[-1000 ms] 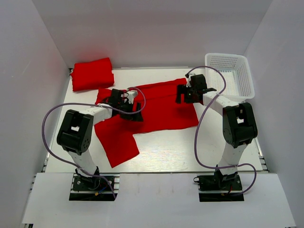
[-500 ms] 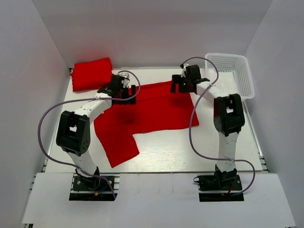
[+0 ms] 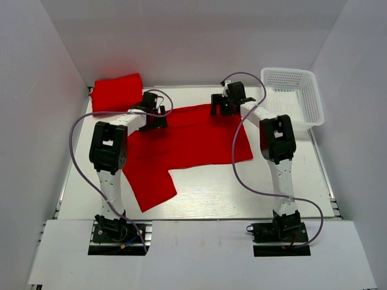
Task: Fold and stack the t-shirts
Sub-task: Fold the flattened tshirt in 1/3 of the way
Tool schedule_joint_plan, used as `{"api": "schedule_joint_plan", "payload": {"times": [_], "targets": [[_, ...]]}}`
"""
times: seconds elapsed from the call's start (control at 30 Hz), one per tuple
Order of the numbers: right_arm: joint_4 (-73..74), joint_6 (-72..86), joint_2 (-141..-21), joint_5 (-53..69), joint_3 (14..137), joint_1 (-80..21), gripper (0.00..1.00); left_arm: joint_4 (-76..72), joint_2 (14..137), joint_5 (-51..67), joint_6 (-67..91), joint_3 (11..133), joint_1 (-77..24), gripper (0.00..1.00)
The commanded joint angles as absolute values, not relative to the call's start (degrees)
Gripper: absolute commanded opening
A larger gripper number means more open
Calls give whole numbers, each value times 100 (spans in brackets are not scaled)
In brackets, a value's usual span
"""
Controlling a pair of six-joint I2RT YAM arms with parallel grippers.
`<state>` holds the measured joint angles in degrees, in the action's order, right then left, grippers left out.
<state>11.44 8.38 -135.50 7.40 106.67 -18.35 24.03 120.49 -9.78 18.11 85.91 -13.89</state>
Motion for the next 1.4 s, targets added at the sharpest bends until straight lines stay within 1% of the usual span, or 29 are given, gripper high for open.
{"api": "schedule_joint_plan", "payload": {"times": [0.0,0.17,0.2,0.23,0.33,0.43,0.57,0.73,0.77,0.8,0.87,1.0,1.07,1.17,1.27,1.33,1.37], "targets": [[1178,949,-13413,327,10337,-1793,90,2391,12093,-625,1697,8736,-1371,100],[1151,1379,-13008,-641,9257,-1767,90,2188,12260,-71,1415,8736,-1512,100],[1151,1449,-12956,-755,9142,-1723,90,2136,12261,95,1415,8736,-1512,100],[1160,1485,-12781,-1121,8958,-1679,90,2136,12313,523,1354,8736,-1512,100],[1204,1661,-12631,-1817,8737,-1547,90,1846,12313,1018,1284,8675,-1573,100],[1309,1906,-12647,-1530,8788,-1354,90,1784,12550,1177,1222,8859,-1573,100],[1556,2057,-12884,-1266,9097,-1222,90,1934,13059,1354,1222,9667,-1573,100],[1485,1548,-13157,-485,9641,-1195,90,2179,13543,1222,1222,10335,-1573,100],[1555,1503,-13236,-423,9737,-1178,90,2241,13605,1222,1169,10580,-1573,100],[1608,1372,-13323,-344,10017,-1195,90,2293,13658,1222,1169,10678,-1573,100],[1652,1249,-13342,-247,10133,-1187,90,2294,13658,1222,1169,10740,-1573,100],[1661,976,-13035,-53,10143,-1248,90,2347,13159,1160,1037,10740,-1573,100],[1643,852,-12701,147,10002,-1283,90,2408,12588,1160,967,10469,-1573,100],[1556,704,-12122,115,9704,-1388,90,2399,11746,749,1028,9898,-1573,100],[1775,624,-11692,-350,9493,-1494,90,3293,11287,510,1098,9818,-1573,100],[1784,668,-11453,-605,9133,-1687,90,3725,10805,195,1517,9424,-1512,100],[1767,790,-11095,-763,8697,-1801,90,3935,10610,37,1686,9187,-1512,100]]}}
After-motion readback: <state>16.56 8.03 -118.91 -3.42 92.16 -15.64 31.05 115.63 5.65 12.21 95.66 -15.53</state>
